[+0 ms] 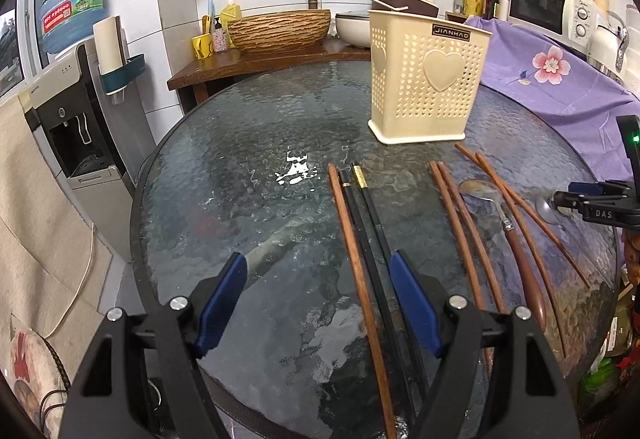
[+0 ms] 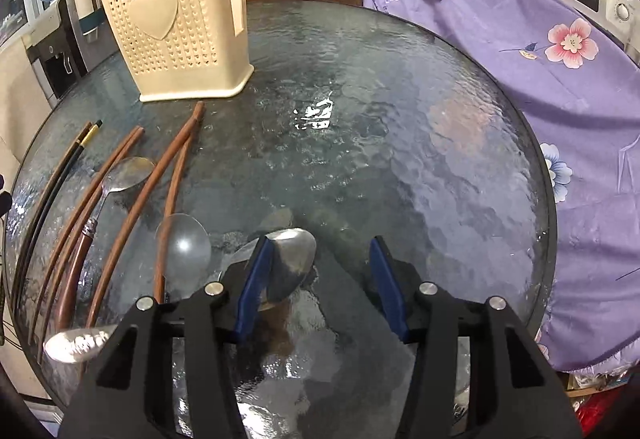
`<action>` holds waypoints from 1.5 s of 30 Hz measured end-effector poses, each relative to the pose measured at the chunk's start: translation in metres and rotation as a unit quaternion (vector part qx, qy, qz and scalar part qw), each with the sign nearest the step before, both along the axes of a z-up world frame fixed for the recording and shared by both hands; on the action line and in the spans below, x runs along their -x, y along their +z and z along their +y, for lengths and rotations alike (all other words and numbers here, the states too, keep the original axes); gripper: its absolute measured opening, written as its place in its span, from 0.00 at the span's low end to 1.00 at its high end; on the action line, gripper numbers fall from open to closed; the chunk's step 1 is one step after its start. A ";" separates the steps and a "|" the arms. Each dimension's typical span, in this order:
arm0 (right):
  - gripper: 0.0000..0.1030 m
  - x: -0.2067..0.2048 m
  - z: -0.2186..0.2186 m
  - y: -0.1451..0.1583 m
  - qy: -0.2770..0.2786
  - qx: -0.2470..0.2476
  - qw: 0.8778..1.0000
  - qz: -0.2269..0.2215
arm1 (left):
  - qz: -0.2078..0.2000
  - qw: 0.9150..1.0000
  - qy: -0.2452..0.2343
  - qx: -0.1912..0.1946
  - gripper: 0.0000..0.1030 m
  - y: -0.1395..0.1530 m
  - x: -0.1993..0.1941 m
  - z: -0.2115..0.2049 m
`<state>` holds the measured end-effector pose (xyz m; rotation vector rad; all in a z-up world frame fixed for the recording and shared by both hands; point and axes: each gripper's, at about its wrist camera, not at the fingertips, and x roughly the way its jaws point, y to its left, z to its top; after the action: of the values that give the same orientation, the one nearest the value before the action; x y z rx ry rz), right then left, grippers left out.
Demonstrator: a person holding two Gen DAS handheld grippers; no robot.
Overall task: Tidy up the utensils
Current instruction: 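Close the right tool on the silver spoon handle and lift it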
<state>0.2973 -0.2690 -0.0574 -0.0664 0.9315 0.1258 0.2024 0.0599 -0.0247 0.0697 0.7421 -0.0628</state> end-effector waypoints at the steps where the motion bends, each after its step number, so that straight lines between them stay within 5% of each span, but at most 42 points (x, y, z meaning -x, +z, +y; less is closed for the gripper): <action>1: 0.50 0.001 0.001 0.002 0.004 -0.011 1.000 -0.002 | -0.001 1.000 -0.001 0.000 0.71 0.001 -0.001 -0.001; 12: 0.37 0.004 -0.005 0.001 0.005 -0.096 0.995 0.020 | -0.007 1.000 -0.008 -0.011 0.74 0.003 -0.002 -0.010; 17: 0.37 0.004 -0.003 0.008 -0.023 -0.050 0.998 0.022 | -0.003 1.000 0.004 -0.008 0.74 0.002 -0.006 -0.003; 33: 0.39 -0.020 0.041 0.006 -0.041 -0.011 0.999 0.034 | -0.001 1.000 -0.002 -0.013 0.77 0.000 -0.010 -0.005; 38: 0.59 -0.015 0.037 0.011 -0.041 0.001 0.999 0.021 | 0.002 1.000 0.007 -0.008 0.78 0.000 -0.012 0.004; 45: 0.59 -0.007 0.030 0.015 -0.060 -0.001 0.998 0.001 | 0.000 1.000 -0.003 -0.011 0.79 0.000 -0.011 -0.003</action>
<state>0.3039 -0.2391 -0.0423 -0.0087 0.9354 0.0149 0.2137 0.0573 -0.0246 0.0919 0.7424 -0.0602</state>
